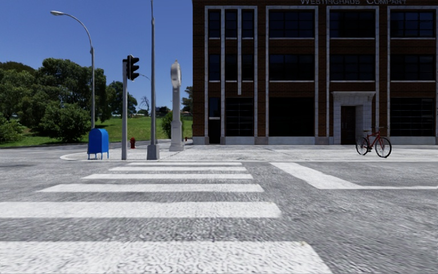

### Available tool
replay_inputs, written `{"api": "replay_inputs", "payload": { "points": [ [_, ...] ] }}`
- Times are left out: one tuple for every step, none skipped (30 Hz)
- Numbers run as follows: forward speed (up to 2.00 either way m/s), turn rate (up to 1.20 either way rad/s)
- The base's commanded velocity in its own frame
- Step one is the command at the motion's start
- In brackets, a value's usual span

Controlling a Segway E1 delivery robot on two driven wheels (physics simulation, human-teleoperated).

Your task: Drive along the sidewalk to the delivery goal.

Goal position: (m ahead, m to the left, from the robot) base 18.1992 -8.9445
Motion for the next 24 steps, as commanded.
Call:
{"api": "replay_inputs", "payload": {
  "points": [
    [1.52,0.0],
    [1.52,0.0],
    [1.64,0.0],
    [1.64,0.0],
    [1.64,0.0],
    [1.64,0.0],
    [1.64,0.0],
    [1.64,0.0],
    [1.65,0.0],
    [1.65,0.0],
    [1.65,0.0],
    [1.65,0.0],
    [1.67,0.0],
    [1.68,0.0],
    [1.7,0.0],
    [1.71,0.0],
    [1.71,0.0],
    [1.72,0.0],
    [1.73,0.0],
    [1.74,0.0],
    [1.74,0.0],
    [1.74,0.0],
    [1.74,0.0],
    [1.74,0.0]
  ]
}}
